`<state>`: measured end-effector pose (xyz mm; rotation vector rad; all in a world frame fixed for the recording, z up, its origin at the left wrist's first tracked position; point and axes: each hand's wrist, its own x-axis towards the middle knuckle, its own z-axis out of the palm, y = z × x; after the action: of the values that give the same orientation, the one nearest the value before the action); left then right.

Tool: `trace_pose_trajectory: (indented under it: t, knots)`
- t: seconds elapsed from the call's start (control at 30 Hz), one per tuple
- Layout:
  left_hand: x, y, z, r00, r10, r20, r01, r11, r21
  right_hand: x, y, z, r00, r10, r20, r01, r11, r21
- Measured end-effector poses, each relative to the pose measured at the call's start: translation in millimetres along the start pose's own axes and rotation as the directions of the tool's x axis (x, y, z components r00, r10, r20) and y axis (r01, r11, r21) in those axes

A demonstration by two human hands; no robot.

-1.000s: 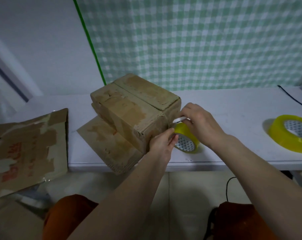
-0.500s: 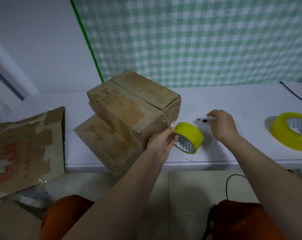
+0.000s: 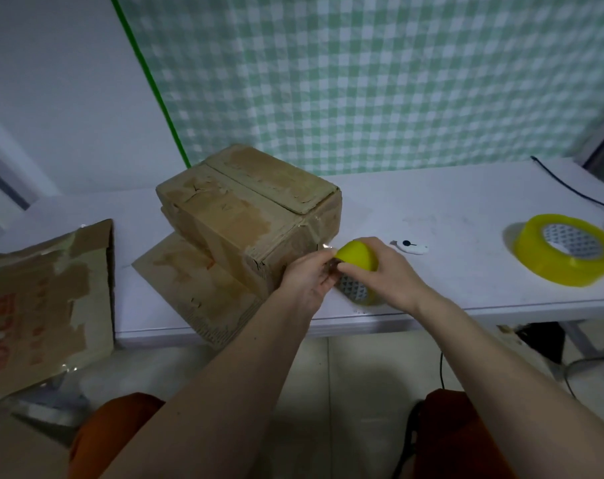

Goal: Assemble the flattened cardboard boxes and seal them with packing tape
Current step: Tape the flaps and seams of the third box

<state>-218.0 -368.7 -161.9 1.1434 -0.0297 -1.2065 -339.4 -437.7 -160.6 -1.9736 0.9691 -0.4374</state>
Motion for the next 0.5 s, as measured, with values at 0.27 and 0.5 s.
trace_pose_trajectory:
  t: [0.27,0.5]
  knots:
    - [-7.5,-8.8,6.0,0.912,0.364,0.192,-0.411,0.785,0.465,-11.3,-0.8,-30.6,0.976,-0.099,-0.193,0.045,0.962,-0.268]
    - [-3.5,-54.5,-32.0,0.792,0.395,0.465,-0.537,0.087,0.839,-26.1,28.6,-33.2,0.994,-0.107,-0.024,0.064,0.739,-0.671]
